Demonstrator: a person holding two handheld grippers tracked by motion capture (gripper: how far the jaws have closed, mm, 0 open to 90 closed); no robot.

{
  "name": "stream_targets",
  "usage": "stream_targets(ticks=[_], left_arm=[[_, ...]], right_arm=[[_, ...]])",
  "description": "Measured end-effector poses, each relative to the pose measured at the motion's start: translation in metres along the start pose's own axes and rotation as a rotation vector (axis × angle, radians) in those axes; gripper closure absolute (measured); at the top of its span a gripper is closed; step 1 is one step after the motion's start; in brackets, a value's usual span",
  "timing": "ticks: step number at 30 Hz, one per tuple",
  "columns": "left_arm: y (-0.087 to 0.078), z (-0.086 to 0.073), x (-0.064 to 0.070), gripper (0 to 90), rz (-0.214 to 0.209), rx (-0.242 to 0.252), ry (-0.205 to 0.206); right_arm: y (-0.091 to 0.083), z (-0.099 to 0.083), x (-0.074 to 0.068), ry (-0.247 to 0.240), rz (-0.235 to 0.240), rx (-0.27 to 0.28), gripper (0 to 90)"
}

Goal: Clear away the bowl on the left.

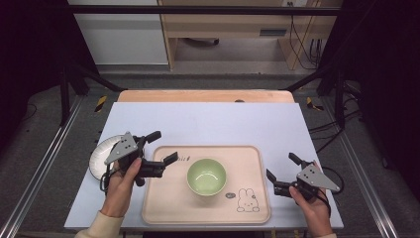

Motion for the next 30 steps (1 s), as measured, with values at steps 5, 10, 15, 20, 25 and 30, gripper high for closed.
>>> stream_targets(ticks=[5, 10, 15, 20, 25, 30], left_arm=[[-0.008, 0.008, -0.008, 6.0, 0.013, 0.012, -0.008], [-0.014, 0.011, -0.019, 6.0, 0.026, 0.02, -0.015], [-0.019, 0.009, -0.029, 6.0, 0.036, 0.011, -0.024], [-0.023, 0.006, -0.042, 6.0, 0.06, 0.009, -0.032], [-0.025, 0.0, -0.053, 6.0, 0.083, 0.006, -0.035], [-0.028, -0.008, -0.065, 6.0, 0.109, -0.001, -0.031]], right_arm=[[0.0, 0.0, 0.0, -0.002, -0.004, 0.001, 4.5], [0.0, 0.0, 0.0, -0.001, -0.003, 0.0, 4.5], [0.0, 0.0, 0.0, 0.003, -0.004, 0.004, 4.6], [0.0, 0.001, 0.0, 0.004, -0.006, 0.005, 4.6], [0.0, 0.0, 0.001, 0.001, -0.006, 0.004, 4.5], [-0.001, 0.0, 0.001, 0.004, -0.007, 0.002, 4.5]])
Point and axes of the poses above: each handheld gripper's, and its own axes: y roughly forward along the jaws, z roughly out of its top, x roughly to its right, the point moved 8 cm from there along y, roughly forward along the jaws, and after that the axes turned 13 degrees about z, right-handed, at the moved point
